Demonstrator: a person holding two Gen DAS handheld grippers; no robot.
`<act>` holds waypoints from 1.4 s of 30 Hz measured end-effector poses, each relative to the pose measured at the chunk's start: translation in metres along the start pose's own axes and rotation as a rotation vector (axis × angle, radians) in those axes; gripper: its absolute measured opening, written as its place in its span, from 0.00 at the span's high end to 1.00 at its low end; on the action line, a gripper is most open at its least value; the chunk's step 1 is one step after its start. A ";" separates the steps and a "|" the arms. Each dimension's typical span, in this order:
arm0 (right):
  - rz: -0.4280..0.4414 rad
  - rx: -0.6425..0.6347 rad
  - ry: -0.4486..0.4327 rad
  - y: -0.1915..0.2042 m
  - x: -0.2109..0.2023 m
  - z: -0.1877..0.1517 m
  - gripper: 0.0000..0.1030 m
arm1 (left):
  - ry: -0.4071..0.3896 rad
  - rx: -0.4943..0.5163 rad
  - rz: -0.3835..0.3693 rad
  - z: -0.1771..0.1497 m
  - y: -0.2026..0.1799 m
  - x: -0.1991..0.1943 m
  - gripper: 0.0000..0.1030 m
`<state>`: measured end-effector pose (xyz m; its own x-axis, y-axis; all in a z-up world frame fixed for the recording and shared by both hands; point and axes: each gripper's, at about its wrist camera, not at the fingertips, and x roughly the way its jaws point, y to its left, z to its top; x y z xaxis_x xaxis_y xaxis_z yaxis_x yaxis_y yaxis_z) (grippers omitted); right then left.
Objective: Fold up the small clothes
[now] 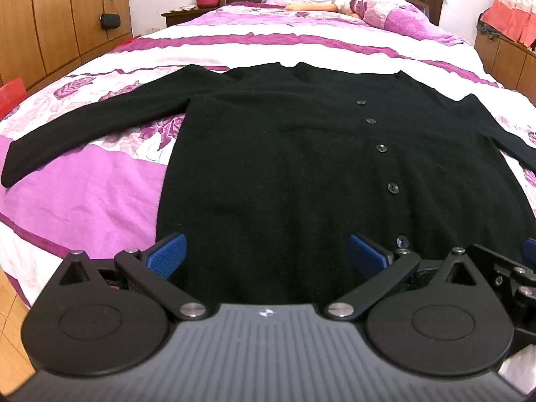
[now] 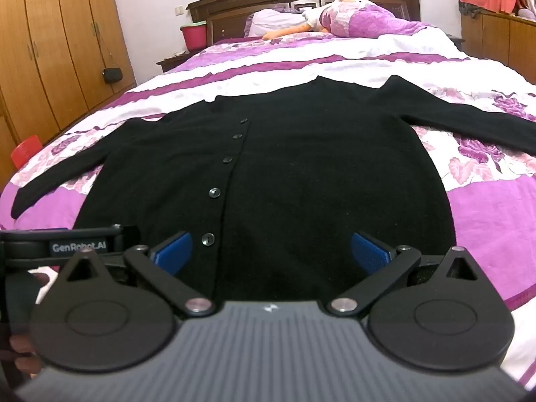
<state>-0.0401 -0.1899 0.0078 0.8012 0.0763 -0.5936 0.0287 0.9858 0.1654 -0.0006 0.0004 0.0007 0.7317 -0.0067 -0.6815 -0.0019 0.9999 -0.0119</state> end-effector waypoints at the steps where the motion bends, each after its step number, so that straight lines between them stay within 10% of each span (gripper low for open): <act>1: 0.001 0.003 0.004 0.000 0.000 0.000 0.00 | 0.001 0.000 0.001 0.000 0.000 0.000 0.00; 42: 0.036 0.060 0.010 -0.030 0.012 0.012 0.00 | 0.037 0.054 -0.003 0.020 -0.025 0.024 0.00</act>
<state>-0.0240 -0.2199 0.0050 0.7964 0.1128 -0.5942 0.0361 0.9718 0.2329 0.0305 -0.0249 -0.0010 0.7061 -0.0087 -0.7080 0.0373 0.9990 0.0249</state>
